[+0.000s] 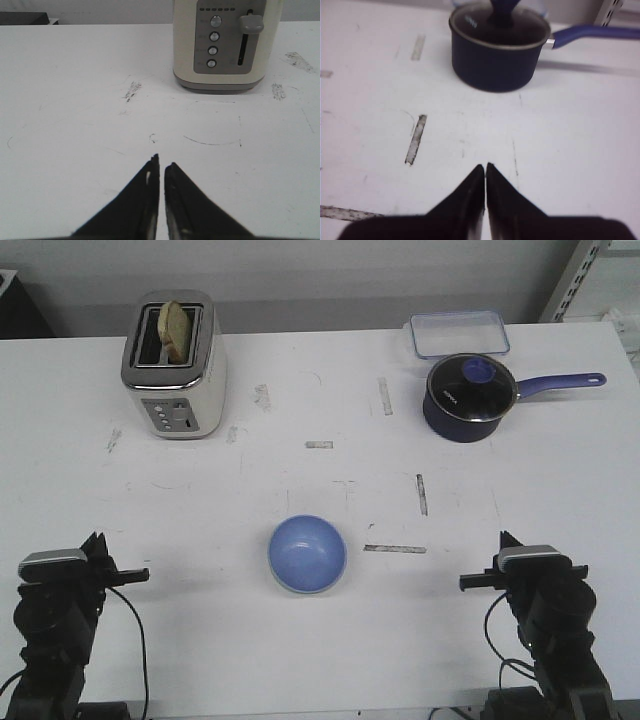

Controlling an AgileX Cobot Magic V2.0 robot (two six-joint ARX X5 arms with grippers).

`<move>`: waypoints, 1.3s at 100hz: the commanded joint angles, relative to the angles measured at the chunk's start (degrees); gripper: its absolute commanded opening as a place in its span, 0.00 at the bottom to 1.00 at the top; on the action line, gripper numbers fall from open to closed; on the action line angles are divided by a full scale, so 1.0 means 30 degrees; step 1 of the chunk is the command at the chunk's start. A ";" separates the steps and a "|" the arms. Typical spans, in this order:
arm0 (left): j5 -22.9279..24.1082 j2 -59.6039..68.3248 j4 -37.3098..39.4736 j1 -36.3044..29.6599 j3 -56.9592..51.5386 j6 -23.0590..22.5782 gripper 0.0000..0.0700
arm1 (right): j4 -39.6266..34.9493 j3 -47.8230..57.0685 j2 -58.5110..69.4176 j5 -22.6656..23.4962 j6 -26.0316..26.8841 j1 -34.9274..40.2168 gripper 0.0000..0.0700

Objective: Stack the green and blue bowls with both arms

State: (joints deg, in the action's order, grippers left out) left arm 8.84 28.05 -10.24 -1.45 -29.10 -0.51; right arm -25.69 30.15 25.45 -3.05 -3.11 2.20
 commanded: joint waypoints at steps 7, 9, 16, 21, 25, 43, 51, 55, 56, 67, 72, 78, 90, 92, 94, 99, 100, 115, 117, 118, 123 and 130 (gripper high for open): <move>-0.0036 -0.0408 0.0189 0.0124 0.0233 -0.0109 0.00 | -0.0262 -0.0095 -0.1603 0.0044 0.0022 0.0007 0.00; -0.0036 -0.0408 0.0153 0.0124 0.0233 -0.0109 0.00 | -0.0255 -0.0146 -0.1923 0.0058 0.0022 0.0015 0.00; -0.0036 -0.0401 0.0073 0.0124 0.0233 -0.0117 0.00 | -0.0189 -0.0335 -0.3075 0.0248 0.0022 0.0015 0.00; -0.0036 -0.0401 -0.0022 0.0124 0.0233 -0.0117 0.00 | -0.0175 -0.0430 -0.3876 0.0423 0.0029 0.0015 0.00; -0.0036 -0.0393 -0.0087 0.0124 0.0233 -0.0109 0.00 | -0.0182 -0.0452 -0.4422 0.0612 0.0029 0.0015 0.00; -0.0036 -0.0481 -0.0109 0.0117 0.0226 -0.0109 0.00 | -0.0182 -0.0452 -0.5901 0.0648 0.0029 0.0015 0.00; -0.0029 -0.0554 -0.0066 0.0117 0.0226 -0.0109 0.00 | -0.0168 -0.0452 -0.6069 0.0641 0.0029 0.0015 0.00; -0.0036 -0.0619 -0.0051 0.0117 0.0226 -0.0109 0.00 | -0.0168 -0.0452 -0.6076 0.0627 0.0029 0.0015 0.00; -0.0029 -0.0656 -0.0051 0.0117 0.0226 -0.0109 0.00 | -0.0168 -0.0452 -0.6076 0.0627 0.0029 0.0015 0.00; -0.0036 -0.0758 -0.0044 0.0124 0.0226 -0.0109 0.00 | -0.0182 -0.0452 -0.6076 0.0364 -0.0022 0.0015 0.00; -0.0029 -0.0801 -0.0036 0.0117 0.0226 -0.0109 0.00 | -0.0175 -0.0452 -0.6076 0.0372 -0.0022 0.0015 0.00; -0.0029 -0.0889 -0.0044 0.0124 0.0226 -0.0109 0.00 | -0.0175 -0.0444 -0.6084 0.0379 -0.0022 0.0015 0.00; -0.0036 -0.1049 -0.0022 0.0124 0.0226 -0.0109 0.00 | -0.0168 -0.0444 -0.6076 0.0379 -0.0022 0.0015 0.00; -0.0029 -0.1056 -0.0015 0.0117 0.0226 -0.0109 0.00 | -0.0168 -0.0444 -0.6084 0.0379 -0.0022 0.0015 0.00; -0.0029 -0.1078 -0.0015 0.0124 0.0226 -0.0109 0.00 | -0.0160 -0.0444 -0.6084 0.0379 -0.0022 0.0015 0.00; -0.0029 -0.1137 -0.0022 0.0117 0.0226 -0.0109 0.00 | -0.0168 -0.0444 -0.6084 0.0379 -0.0022 0.0015 0.00; -0.0036 -0.1144 -0.0022 0.0117 0.0226 -0.0109 0.00 | -0.0168 -0.0444 -0.6084 0.0379 -0.0022 0.0015 0.00; -0.0029 -0.1151 -0.0015 0.0117 0.0226 -0.0109 0.00 | -0.0168 -0.0444 -0.6084 0.0379 -0.0022 0.0015 0.00; -0.0029 -0.1151 -0.0007 0.0124 0.0226 -0.0109 0.00 | -0.0168 -0.0444 -0.6084 0.0379 -0.0022 0.0015 0.00; -0.0029 -0.1151 -0.0007 0.0117 0.0226 -0.0109 0.00 | -0.0168 -0.0444 -0.6084 0.0379 -0.0022 0.0015 0.00; -0.0029 -0.1195 -0.0044 0.0117 0.0226 -0.0109 0.00 | -0.0168 -0.0444 -0.6084 0.0379 -0.0022 0.0015 0.00; -0.0029 -0.1705 -0.0044 0.0102 0.0233 -0.0109 0.00 | -0.0168 -0.0444 -0.6084 0.0379 -0.0022 0.0015 0.00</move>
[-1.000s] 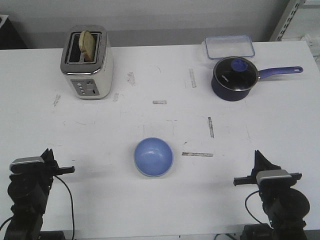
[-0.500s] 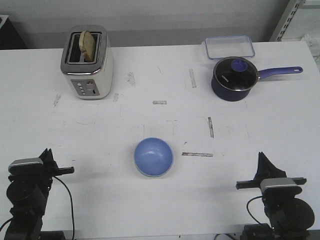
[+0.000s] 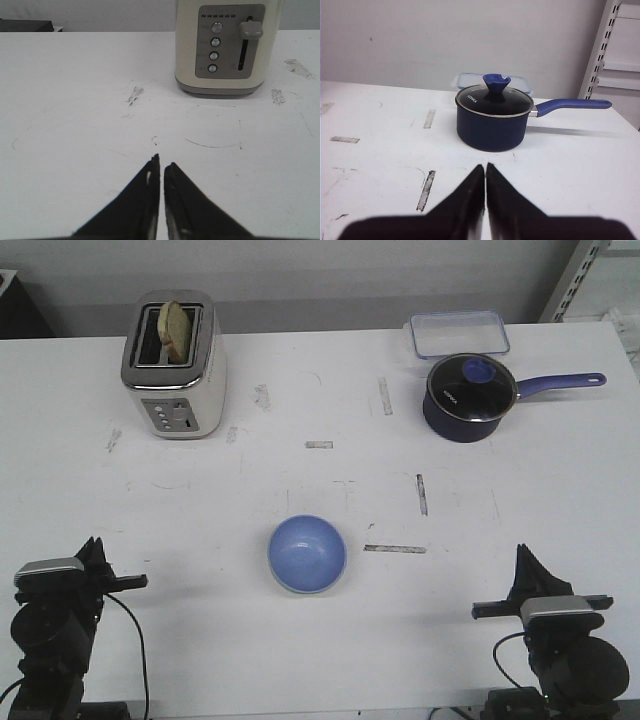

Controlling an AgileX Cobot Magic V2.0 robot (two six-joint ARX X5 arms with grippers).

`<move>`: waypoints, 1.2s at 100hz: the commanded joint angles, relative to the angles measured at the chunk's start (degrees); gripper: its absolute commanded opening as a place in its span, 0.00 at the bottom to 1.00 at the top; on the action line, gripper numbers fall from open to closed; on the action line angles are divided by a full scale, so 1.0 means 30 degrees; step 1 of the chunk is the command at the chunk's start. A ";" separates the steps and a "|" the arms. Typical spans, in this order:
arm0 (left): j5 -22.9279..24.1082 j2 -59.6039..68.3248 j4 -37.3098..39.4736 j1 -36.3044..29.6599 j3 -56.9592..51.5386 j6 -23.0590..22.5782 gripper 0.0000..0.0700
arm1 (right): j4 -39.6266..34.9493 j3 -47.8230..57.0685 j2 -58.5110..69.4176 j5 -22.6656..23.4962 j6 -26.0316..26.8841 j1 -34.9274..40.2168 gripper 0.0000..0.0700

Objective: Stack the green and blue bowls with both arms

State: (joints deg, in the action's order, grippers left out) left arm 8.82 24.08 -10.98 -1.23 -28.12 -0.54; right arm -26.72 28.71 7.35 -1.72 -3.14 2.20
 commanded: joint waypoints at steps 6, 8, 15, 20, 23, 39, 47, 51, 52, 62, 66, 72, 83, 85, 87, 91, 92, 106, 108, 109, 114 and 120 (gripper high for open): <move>-0.0022 -0.0903 0.0270 0.0029 -0.0022 -0.0102 0.00 | 0.0175 0.0036 -0.0051 -0.0066 -0.0015 0.0015 0.00; -0.0022 -0.1122 0.0328 0.0029 0.0058 -0.0102 0.00 | 0.0175 0.0036 -0.0051 -0.0066 -0.0015 0.0015 0.00; -0.0022 -0.2055 0.0714 0.0029 0.0605 -0.0095 0.00 | 0.0175 0.0036 -0.0051 -0.0066 -0.0007 0.0015 0.00; -0.0022 -0.2951 0.0889 0.0036 0.1253 -0.0109 0.00 | 0.0175 0.0036 -0.0051 -0.0066 -0.0015 0.0015 0.00; -0.0153 -0.3526 0.1188 0.0029 0.1756 -0.0117 0.00 | 0.0175 0.0036 -0.0051 -0.0066 -0.0015 0.0015 0.00; -0.1501 -0.6652 0.3075 0.0051 0.5238 -0.0255 0.00 | 0.0175 0.0036 -0.0051 -0.0066 -0.0015 0.0015 0.00; -0.1661 -0.8036 0.3432 0.0058 0.6863 -0.0809 0.00 | 0.0175 0.0036 -0.0051 -0.0066 -0.0015 0.0015 0.00; -0.1661 -0.7971 0.3869 0.0066 0.7526 -0.1064 0.00 | 0.0175 0.0036 -0.0051 -0.0066 -0.0015 0.0015 0.00; -0.1661 -0.7978 0.3934 0.0073 0.7672 -0.1093 0.00 | 0.0175 0.0036 -0.0051 -0.0066 -0.0007 0.0015 0.00; -0.2076 -0.7971 0.4860 0.0073 0.8903 -0.1107 0.00 | 0.0175 0.0044 -0.0066 -0.0058 -0.0007 0.0015 0.00; -0.2084 -0.7971 0.4903 0.0073 0.9143 -0.1093 0.00 | 0.0175 0.0051 -0.0058 -0.0073 -0.0007 0.0015 0.00; -0.2040 -0.7971 0.4510 0.0087 0.9143 -0.1100 0.00 | 0.0175 0.0051 -0.0058 -0.0058 -0.0007 0.0015 0.00; -0.1880 -0.7971 0.4736 0.0087 0.9143 -0.1093 0.00 | 0.0175 0.0066 -0.0066 -0.0058 -0.0007 0.0015 0.00; -0.1887 -0.7971 0.4845 0.0080 0.9143 -0.1093 0.00 | 0.0175 0.0066 -0.0066 -0.0058 -0.0007 0.0015 0.00; -0.1887 -0.7971 0.4903 0.0073 0.9143 -0.1093 0.00 | 0.0182 0.0066 -0.0066 -0.0058 -0.0007 0.0015 0.00; -0.1887 -0.7956 0.4991 0.0066 0.9143 -0.1093 0.00 | 0.0182 0.0066 -0.0066 -0.0058 -0.0007 0.0015 0.00; -0.1887 -0.7949 0.4983 0.0073 0.9143 -0.1093 0.00 | 0.0182 0.0066 -0.0066 -0.0058 -0.0007 0.0015 0.00; -0.1887 -0.7949 0.4991 0.0066 0.9143 -0.1093 0.00 | 0.0175 0.0066 -0.0066 -0.0051 -0.0007 0.0015 0.00; -0.1887 -0.7949 0.4983 0.0066 0.9143 -0.1093 0.00 | 0.0175 0.0066 -0.0066 -0.0051 -0.0007 0.0015 0.00; -0.1887 -0.7949 0.4991 0.0066 0.9143 -0.1093 0.00 | 0.0175 0.0066 -0.0058 -0.0051 -0.0007 0.0015 0.00; -0.1887 -0.7949 0.4991 0.0066 0.9143 -0.1093 0.00 | 0.0175 0.0066 -0.0058 -0.0066 -0.0007 0.0015 0.00; -0.1887 -0.7949 0.4991 0.0066 0.9143 -0.1093 0.00 | 0.0175 0.0066 -0.0066 -0.0058 -0.0007 0.0015 0.00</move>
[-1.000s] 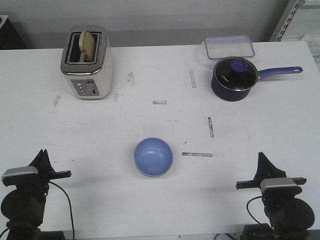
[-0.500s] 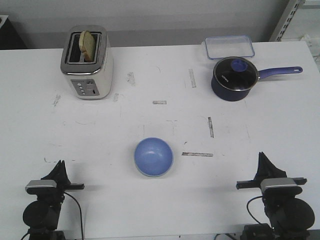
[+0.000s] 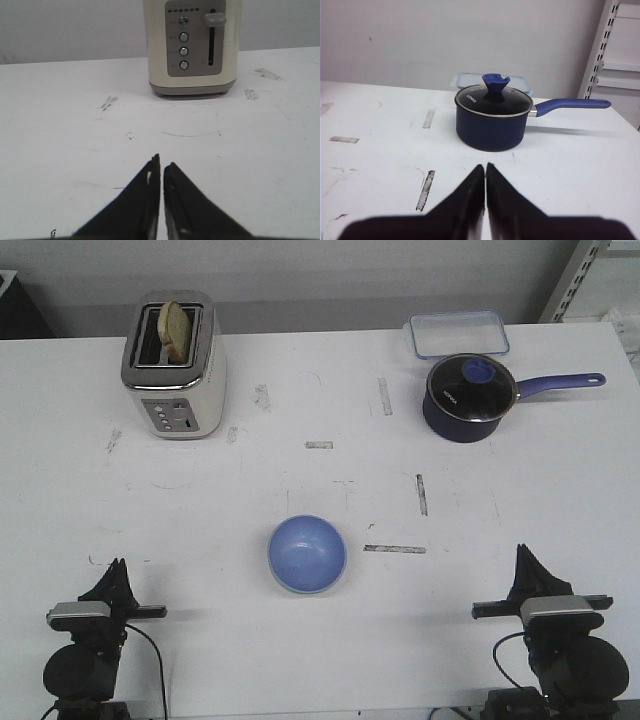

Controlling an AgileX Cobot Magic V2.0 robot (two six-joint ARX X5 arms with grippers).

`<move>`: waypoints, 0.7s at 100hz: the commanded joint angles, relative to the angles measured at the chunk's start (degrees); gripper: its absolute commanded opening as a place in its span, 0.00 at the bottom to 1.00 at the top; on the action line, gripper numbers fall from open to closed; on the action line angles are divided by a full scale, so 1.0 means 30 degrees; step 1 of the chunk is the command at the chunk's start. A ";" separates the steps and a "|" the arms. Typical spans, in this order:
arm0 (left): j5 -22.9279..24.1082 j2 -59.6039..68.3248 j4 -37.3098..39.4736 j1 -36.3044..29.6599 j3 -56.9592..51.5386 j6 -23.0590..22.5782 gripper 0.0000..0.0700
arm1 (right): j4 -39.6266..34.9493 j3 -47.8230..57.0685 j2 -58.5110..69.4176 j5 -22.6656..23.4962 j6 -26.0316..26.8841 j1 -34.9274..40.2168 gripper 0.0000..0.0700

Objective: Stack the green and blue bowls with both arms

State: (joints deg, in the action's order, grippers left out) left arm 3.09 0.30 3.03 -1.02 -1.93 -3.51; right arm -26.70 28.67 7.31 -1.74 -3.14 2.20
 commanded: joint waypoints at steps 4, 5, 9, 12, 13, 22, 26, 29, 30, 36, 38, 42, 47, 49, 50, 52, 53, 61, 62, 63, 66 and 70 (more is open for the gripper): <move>0.0022 -0.0022 0.0321 -0.0007 0.0408 -0.0102 0.00 | 0.0168 0.0080 -0.0051 -0.0051 -0.0007 0.0015 0.00; 0.0022 -0.0022 0.0321 -0.0007 0.0415 -0.0102 0.00 | 0.0168 0.0080 -0.0051 -0.0051 -0.0007 0.0015 0.00; 0.0022 -0.0022 0.0321 -0.0007 0.0415 -0.0102 0.00 | 0.0168 0.0080 -0.0044 -0.0051 -0.0007 0.0015 0.00; 0.0022 -0.0022 0.0321 -0.0007 0.0415 -0.0102 0.00 | 0.0168 0.0080 -0.0051 -0.0051 -0.0007 0.0015 0.00; 0.0022 -0.0022 0.0321 -0.0007 0.0415 -0.0102 0.00 | 0.0168 0.0080 -0.0051 -0.0051 -0.0007 0.0015 0.00; 0.0022 -0.0022 0.0321 -0.0007 0.0415 -0.0102 0.00 | 0.0168 0.0080 -0.0051 -0.0058 -0.0007 0.0015 0.00; 0.0022 -0.0022 0.0321 -0.0007 0.0415 -0.0102 0.00 | 0.0168 0.0080 -0.0044 -0.0051 -0.0007 0.0015 0.00; 0.0022 -0.0022 0.0321 -0.0007 0.0408 -0.0102 0.00 | 0.0168 0.0080 -0.0044 -0.0051 -0.0007 0.0015 0.00; 0.0022 -0.0022 0.0321 -0.0007 0.0415 -0.0102 0.00 | 0.0168 0.0080 -0.0044 -0.0051 -0.0007 0.0015 0.00; 0.0022 -0.0022 0.0321 -0.0007 0.0415 -0.0102 0.00 | 0.0168 0.0080 -0.0051 -0.0051 -0.0007 0.0015 0.00; 0.0022 -0.0022 0.0321 -0.0007 0.0415 -0.0102 0.00 | 0.0168 0.0080 -0.0051 -0.0051 -0.0007 0.0015 0.00; 0.0022 -0.0022 0.0321 -0.0007 0.0415 -0.0102 0.00 | 0.0168 0.0080 -0.0044 -0.0051 -0.0007 0.0015 0.00; 0.0022 -0.0022 0.0321 -0.0007 0.0415 -0.0102 0.00 | 0.0168 0.0080 -0.0044 -0.0051 -0.0007 0.0015 0.00; 0.0022 -0.0022 0.0321 -0.0007 0.0415 -0.0102 0.00 | 0.0182 0.0080 -0.0051 -0.0066 -0.0022 0.0015 0.00; 0.0022 -0.0022 0.0321 -0.0007 0.0415 -0.0102 0.00 | 0.0175 0.0080 -0.0051 -0.0066 -0.0036 0.0015 0.00; 0.0022 -0.0022 0.0321 -0.0007 0.0415 -0.0102 0.00 | 0.0153 0.0080 -0.0051 -0.0066 -0.0029 0.0015 0.00; 0.0022 -0.0022 0.0321 -0.0007 0.0415 -0.0102 0.00 | 0.0182 0.0073 -0.0051 -0.0051 -0.0051 0.0007 0.00; 0.0022 -0.0022 0.0321 -0.0007 0.0415 -0.0102 0.00 | 0.0984 -0.0233 -0.0051 -0.0051 0.0029 -0.0248 0.00; 0.0022 -0.0022 0.0321 -0.0007 0.0415 -0.0102 0.00 | 0.1129 -0.0313 -0.0051 -0.0036 0.0102 -0.0306 0.00; 0.0022 -0.0022 0.0321 -0.0007 0.0415 -0.0102 0.00 | 0.1297 -0.0401 -0.0044 -0.0007 0.0168 -0.0364 0.00; 0.0022 -0.0022 0.0321 -0.0007 0.0415 -0.0102 0.00 | 0.1792 -0.0729 -0.0044 0.0080 0.0262 -0.0583 0.00; 0.0022 -0.0022 0.0321 -0.0007 0.0408 -0.0102 0.00 | 0.2477 -0.1282 -0.0051 0.0168 0.0262 -0.0911 0.00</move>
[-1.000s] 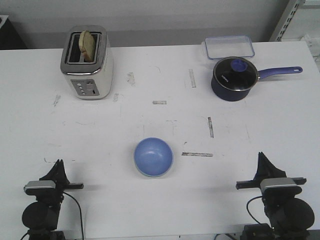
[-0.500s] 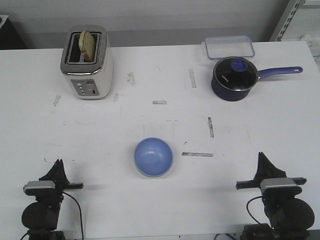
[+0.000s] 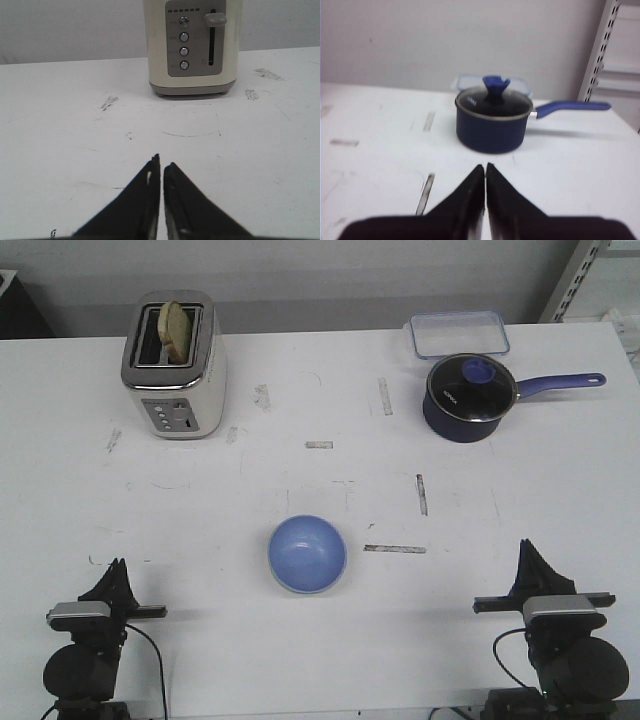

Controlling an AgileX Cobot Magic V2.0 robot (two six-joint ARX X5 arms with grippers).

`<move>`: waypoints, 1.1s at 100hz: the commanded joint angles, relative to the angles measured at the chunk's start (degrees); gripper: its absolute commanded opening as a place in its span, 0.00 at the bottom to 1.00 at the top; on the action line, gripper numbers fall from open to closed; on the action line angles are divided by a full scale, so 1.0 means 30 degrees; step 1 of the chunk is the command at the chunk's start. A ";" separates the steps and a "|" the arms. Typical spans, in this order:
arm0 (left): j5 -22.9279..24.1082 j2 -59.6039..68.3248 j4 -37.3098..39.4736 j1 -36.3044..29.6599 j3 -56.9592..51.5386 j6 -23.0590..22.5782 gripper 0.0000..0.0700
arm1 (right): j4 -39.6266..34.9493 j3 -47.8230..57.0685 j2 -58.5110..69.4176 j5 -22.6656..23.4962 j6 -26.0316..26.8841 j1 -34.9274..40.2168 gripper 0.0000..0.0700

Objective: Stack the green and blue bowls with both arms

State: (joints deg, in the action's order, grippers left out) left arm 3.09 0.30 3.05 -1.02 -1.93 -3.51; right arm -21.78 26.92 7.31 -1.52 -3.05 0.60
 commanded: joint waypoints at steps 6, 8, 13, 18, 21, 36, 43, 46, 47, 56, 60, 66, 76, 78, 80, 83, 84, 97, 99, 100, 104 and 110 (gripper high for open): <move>0.0022 -0.0022 0.0313 -0.0007 0.0415 -0.0102 0.00 | 0.1668 -0.1654 -0.0160 0.0168 0.0255 -0.0882 0.00; 0.0022 -0.0022 0.0313 -0.0007 0.0415 -0.0102 0.00 | 0.1865 -0.1982 -0.0240 0.0226 0.0262 -0.1042 0.00; 0.0022 -0.0022 0.0313 -0.0007 0.0415 -0.0102 0.00 | 0.2317 -0.2776 -0.0444 0.0503 0.0372 -0.1370 0.00; 0.0022 -0.0022 0.0313 -0.0007 0.0408 -0.0102 0.00 | 0.2761 -0.3577 -0.0685 0.0605 0.0576 -0.1603 0.00; 0.0022 -0.0022 0.0313 -0.0007 0.0415 -0.0102 0.00 | 0.3016 -0.4065 -0.0845 0.0583 0.0612 -0.1690 0.00; 0.0022 -0.0022 0.0313 -0.0007 0.0415 -0.0102 0.00 | 0.4269 -0.6564 -0.2244 0.0597 0.0619 -0.1719 0.00; 0.0022 -0.0022 0.0321 -0.0007 0.0415 -0.0102 0.00 | 0.5238 -0.7752 -0.2419 0.0605 0.0692 -0.1690 0.00; 0.0022 -0.0022 0.0313 -0.0007 0.0415 -0.0102 0.00 | 0.5595 -0.8196 -0.2412 0.0619 0.0758 -0.1683 0.00; 0.0022 -0.0022 0.0313 -0.0007 0.0415 -0.0102 0.00 | 0.5712 -0.8349 -0.2412 0.0641 0.0772 -0.1683 0.00; 0.0022 -0.0007 0.0328 0.0000 0.0408 -0.0102 0.00 | 0.5311 -0.8728 -0.2412 0.0692 0.1049 -0.1668 0.00; 0.0022 -0.0015 0.0299 0.0000 0.0408 -0.0102 0.00 | 0.5260 -0.8728 -0.2412 0.0612 0.1049 -0.1668 0.00; 0.0022 -0.0022 0.0357 -0.0007 0.0408 -0.0102 0.00 | 0.5391 -0.8728 -0.2412 0.0561 0.1049 -0.1668 0.00; 0.0029 -0.0022 0.0364 -0.0007 0.0408 -0.0102 0.00 | 0.5632 -0.8728 -0.2412 0.0576 0.1253 -0.1668 0.00; 0.0022 -0.0022 0.0372 -0.0007 0.0408 -0.0102 0.00 | 0.5676 -0.8728 -0.2412 0.0576 0.1319 -0.1668 0.00; 0.0029 -0.0022 0.0379 -0.0007 0.0408 -0.0102 0.00 | 0.5697 -0.8728 -0.2412 0.0568 0.1399 -0.1668 0.00; 0.0022 -0.0022 0.0379 -0.0007 0.0408 -0.0102 0.00 | 0.5712 -0.8728 -0.2412 0.0568 0.1508 -0.1668 0.00; 0.0022 -0.0022 0.0379 -0.0007 0.0408 -0.0102 0.00 | 0.5712 -0.8728 -0.2412 0.0568 0.1515 -0.1668 0.00; 0.0022 -0.0022 0.0379 -0.0007 0.0408 -0.0102 0.00 | 0.5727 -0.8728 -0.2412 0.0532 0.1501 -0.1676 0.00; 0.0022 -0.0022 0.0379 -0.0007 0.0408 -0.0102 0.00 | 0.5727 -0.8728 -0.2412 0.0532 0.1501 -0.1676 0.00; 0.0022 -0.0022 0.0379 -0.0007 0.0408 -0.0102 0.00 | 0.5727 -0.8728 -0.2412 0.0532 0.1501 -0.1676 0.00; 0.0022 -0.0015 0.0386 -0.0007 0.0408 -0.0102 0.00 | 0.5763 -0.8728 -0.2412 0.0503 0.1501 -0.1676 0.00; 0.0029 -0.0022 0.0386 -0.0007 0.0408 -0.0102 0.00 | 0.5836 -0.8728 -0.2412 0.0503 0.1501 -0.1676 0.00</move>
State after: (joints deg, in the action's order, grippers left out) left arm 3.09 0.32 3.20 -1.02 -1.93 -3.53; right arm -5.21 0.82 0.19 0.16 0.47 -4.49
